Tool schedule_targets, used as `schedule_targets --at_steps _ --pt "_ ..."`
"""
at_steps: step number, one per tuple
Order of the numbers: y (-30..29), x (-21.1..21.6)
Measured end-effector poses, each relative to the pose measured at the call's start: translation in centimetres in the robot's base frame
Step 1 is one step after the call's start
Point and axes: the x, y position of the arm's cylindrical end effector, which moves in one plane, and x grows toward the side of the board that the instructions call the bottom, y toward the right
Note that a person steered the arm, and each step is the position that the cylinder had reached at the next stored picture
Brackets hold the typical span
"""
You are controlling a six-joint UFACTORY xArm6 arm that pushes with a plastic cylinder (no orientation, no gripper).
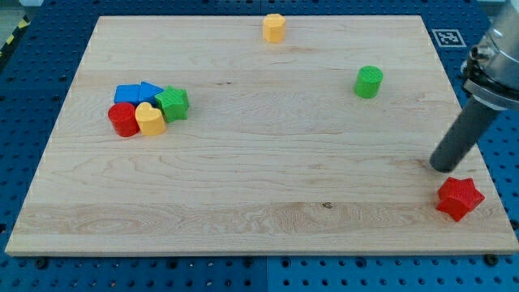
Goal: Move the green circle to the top of the red star
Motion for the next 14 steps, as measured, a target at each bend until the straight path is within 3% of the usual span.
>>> schedule_targets --at_steps 2,5,7,9,12,13,14 --pt "-5.8 -0.3" --pt "-5.8 -0.6" --pt "-9.2 -1.2" --pt "-11.9 -9.3" --pt "-12.3 -12.4" --pt "-13.2 -16.1" --pt "-10.6 -16.4"
